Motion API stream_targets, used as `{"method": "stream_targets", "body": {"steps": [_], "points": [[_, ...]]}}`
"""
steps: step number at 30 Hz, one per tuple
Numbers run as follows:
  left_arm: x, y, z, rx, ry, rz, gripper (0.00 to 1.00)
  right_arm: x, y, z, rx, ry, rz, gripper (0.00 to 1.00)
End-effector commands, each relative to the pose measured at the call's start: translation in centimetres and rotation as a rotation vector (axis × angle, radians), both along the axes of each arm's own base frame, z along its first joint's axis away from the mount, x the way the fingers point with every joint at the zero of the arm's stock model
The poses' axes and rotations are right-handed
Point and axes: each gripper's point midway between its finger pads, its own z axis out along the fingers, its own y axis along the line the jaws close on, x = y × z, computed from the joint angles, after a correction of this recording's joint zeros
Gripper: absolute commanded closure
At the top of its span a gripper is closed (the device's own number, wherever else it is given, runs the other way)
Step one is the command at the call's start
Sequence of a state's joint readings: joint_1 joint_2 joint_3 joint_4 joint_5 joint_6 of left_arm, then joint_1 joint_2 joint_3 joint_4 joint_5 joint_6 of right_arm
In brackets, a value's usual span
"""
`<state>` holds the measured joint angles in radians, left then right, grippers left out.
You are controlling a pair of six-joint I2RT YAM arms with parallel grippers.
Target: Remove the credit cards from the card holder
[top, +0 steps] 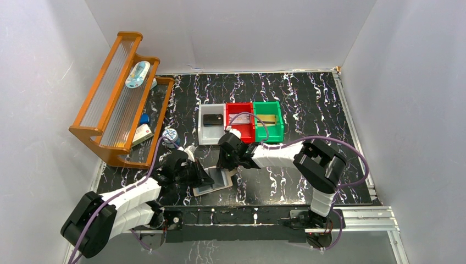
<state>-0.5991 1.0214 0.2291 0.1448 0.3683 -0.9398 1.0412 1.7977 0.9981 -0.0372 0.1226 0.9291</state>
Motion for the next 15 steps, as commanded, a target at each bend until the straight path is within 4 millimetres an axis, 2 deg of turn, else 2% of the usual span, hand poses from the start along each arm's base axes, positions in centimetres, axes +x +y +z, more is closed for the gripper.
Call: {"method": "stream_targets", "body": {"steps": [1, 15], "points": [[-0.1, -0.7, 0.8, -0.063, 0.005, -0.011, 0.98, -3.1, -6.7, -6.3, -0.289, 0.106, 0.000, 0.75], [-0.3, 0.7, 0.0, -0.046, 0.016, 0.062, 1.00, -3.3, -6.6, -6.7, -0.285, 0.120, 0.000, 0.75]]}}
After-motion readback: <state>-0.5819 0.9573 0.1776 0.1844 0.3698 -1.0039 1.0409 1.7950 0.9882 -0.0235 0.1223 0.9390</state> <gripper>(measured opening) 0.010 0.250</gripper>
